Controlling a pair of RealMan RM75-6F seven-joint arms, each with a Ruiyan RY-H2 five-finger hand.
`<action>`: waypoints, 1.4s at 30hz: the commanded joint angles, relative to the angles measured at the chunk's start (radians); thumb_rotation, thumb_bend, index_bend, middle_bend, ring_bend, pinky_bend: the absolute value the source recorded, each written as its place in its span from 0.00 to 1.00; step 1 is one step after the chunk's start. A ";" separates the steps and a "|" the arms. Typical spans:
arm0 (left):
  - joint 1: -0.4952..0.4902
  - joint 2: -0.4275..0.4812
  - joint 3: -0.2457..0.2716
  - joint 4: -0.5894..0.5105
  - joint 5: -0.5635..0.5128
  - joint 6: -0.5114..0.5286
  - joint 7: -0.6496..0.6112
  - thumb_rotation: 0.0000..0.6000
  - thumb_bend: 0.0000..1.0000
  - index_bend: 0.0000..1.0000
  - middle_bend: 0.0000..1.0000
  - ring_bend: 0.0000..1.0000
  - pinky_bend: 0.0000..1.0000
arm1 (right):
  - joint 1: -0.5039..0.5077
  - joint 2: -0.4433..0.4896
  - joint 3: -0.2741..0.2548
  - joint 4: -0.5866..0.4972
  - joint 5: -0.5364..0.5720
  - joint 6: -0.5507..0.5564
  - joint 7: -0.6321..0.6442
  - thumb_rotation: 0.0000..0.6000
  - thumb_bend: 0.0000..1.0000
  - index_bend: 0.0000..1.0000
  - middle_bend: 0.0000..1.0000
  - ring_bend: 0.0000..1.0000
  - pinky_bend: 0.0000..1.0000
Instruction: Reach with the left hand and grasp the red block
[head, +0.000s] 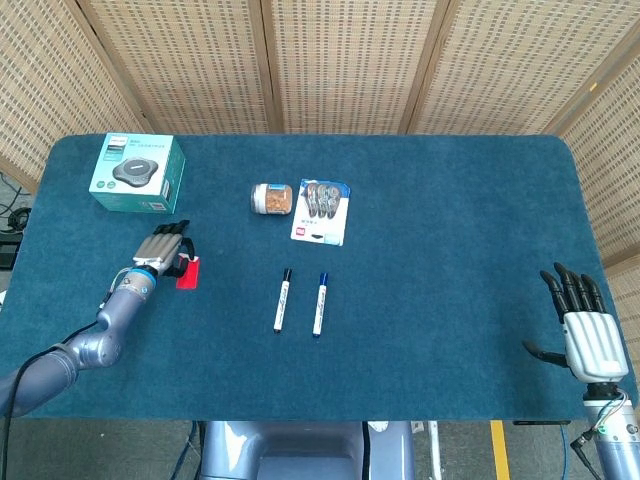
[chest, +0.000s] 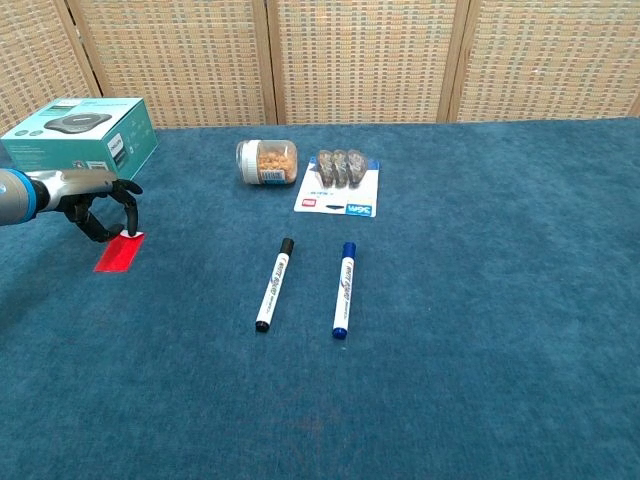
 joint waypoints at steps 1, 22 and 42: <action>0.016 0.024 0.006 -0.036 0.013 0.021 -0.012 1.00 0.59 0.49 0.00 0.00 0.00 | 0.000 0.000 0.000 0.000 0.001 0.000 -0.001 1.00 0.10 0.00 0.00 0.00 0.00; 0.035 -0.053 -0.019 0.073 0.151 0.145 -0.111 1.00 0.39 0.32 0.00 0.00 0.00 | 0.006 -0.004 -0.003 0.003 0.008 -0.016 -0.005 1.00 0.10 0.00 0.00 0.00 0.00; -0.011 -0.125 -0.041 0.175 0.064 0.065 0.004 1.00 0.45 0.41 0.00 0.00 0.00 | 0.009 0.000 -0.003 0.008 0.015 -0.027 0.013 1.00 0.10 0.00 0.00 0.00 0.00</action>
